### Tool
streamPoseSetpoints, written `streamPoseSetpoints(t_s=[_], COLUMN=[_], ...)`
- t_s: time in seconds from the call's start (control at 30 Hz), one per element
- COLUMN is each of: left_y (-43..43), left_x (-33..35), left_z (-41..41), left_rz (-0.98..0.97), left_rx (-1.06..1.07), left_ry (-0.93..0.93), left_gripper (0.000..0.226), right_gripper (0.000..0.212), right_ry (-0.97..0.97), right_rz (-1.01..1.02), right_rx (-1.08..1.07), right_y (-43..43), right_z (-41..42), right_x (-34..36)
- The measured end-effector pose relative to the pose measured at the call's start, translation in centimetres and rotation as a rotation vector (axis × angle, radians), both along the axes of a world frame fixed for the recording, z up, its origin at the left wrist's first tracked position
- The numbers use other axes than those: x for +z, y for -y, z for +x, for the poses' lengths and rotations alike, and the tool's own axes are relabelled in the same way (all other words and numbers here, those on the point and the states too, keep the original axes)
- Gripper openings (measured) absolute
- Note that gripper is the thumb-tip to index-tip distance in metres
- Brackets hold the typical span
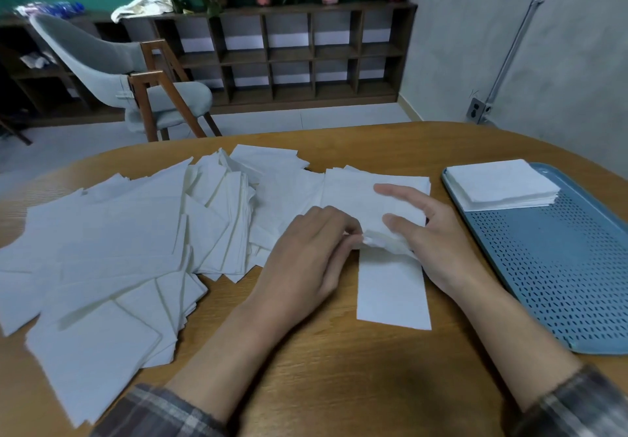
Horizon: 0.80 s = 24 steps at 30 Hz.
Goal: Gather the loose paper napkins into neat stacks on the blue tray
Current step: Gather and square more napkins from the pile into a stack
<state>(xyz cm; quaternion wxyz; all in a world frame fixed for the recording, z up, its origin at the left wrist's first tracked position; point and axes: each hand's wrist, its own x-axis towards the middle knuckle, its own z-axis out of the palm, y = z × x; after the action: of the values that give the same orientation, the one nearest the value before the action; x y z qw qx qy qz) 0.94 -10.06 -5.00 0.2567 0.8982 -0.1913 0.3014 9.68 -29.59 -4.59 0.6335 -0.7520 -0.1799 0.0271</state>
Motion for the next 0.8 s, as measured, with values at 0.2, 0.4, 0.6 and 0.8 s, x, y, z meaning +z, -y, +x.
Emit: streamPoseSetpoints(t_s=[0.2,0.4,0.6,0.8], left_y=[-0.3,-0.9,-1.6,-1.7], left_x=[0.8,2.8,3.9,3.8], left_z=[-0.3,-0.8,-0.8,-0.6], left_rz=[-0.195,-0.544,-0.896,-0.954], left_rx=[0.044,0.077,0.164,0.259], left_ry=[0.058,-0.040,-0.149,-0.197], left_gripper=[0.012,0.006,0.015,0.013], right_gripper=[0.046,0.030,0.050,0.064], right_ry=[0.042,0.065,0.009,-0.013], right_rz=[-0.074,-0.046,0.121,0.149], right_rx=[-0.005,0.014,0.187,0.310], right_y=[0.1,0.3,0.6,0.4], right_z=[-0.2,-0.5,-0.7,-1.1], right_x=[0.5,1.4,1.6,1.4])
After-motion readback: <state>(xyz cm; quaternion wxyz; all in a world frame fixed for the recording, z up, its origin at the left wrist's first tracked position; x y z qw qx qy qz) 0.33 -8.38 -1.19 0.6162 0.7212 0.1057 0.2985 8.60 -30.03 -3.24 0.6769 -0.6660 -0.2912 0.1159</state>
